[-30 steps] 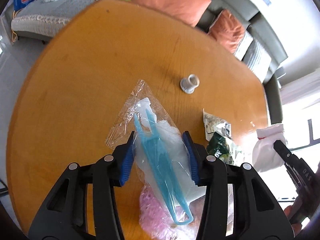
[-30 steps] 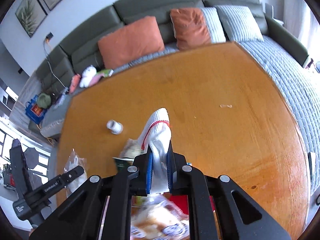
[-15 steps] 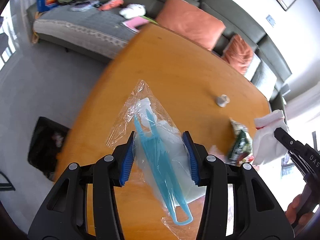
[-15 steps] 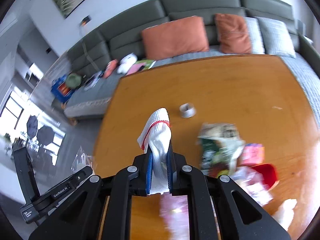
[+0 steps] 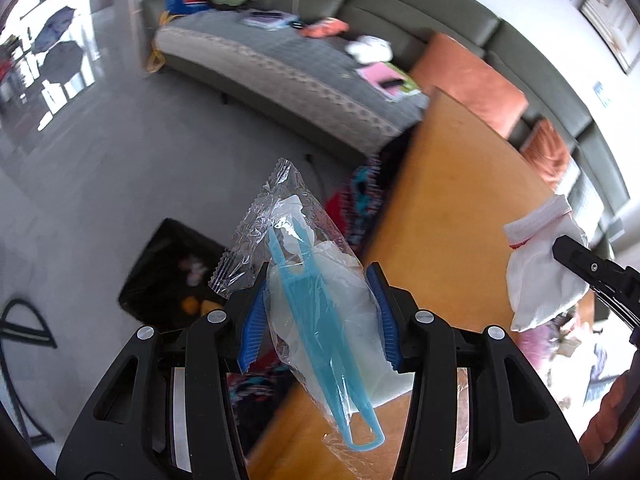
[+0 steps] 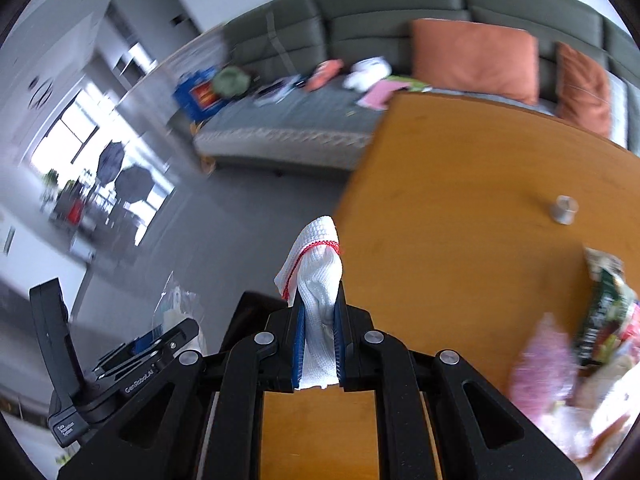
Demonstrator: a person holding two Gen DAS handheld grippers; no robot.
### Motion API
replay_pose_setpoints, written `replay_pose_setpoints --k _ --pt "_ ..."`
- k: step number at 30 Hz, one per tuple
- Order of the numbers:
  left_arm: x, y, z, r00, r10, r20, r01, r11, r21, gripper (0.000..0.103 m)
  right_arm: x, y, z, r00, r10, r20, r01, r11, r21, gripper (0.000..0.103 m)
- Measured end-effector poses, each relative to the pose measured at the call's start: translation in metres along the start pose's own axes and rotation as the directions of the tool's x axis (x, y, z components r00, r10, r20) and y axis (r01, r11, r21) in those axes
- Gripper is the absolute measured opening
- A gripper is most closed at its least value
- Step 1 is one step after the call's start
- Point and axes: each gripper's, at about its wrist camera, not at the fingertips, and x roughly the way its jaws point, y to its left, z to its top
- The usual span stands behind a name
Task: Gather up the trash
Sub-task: 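Carry the toothbrush pack and tissue to the bin and release both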
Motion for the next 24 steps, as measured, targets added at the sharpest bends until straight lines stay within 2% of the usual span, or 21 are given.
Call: replay_pose_setpoints --k 5,11,22,24 --pt "-0.010 0.062 -0.003 0.999 0.052 0.007 -0.052 0.995 -0.083 0.047 0.033 0.063 -0.005 0.997 0.042 -0.060 -0.048 0.995 -0.092 0.013" --pt "-0.019 0.123 -0.006 0.995 0.101 0.008 -0.098 0.981 -0.167 0.047 0.062 0.121 -0.011 0.990 0.082 -0.114 -0.101 0.981 -0.168 0.013" --pt "-0.015 0.197 -0.009 0.983 0.180 -0.015 -0.178 0.947 -0.266 0.047 0.117 0.205 -0.019 0.974 0.100 -0.205 -0.157 0.946 -0.285 0.013" --pt "-0.012 0.208 -0.009 0.980 0.196 -0.023 -0.195 0.943 -0.271 0.050 0.129 0.217 -0.016 0.969 0.105 -0.222 -0.170 0.938 -0.301 0.015"
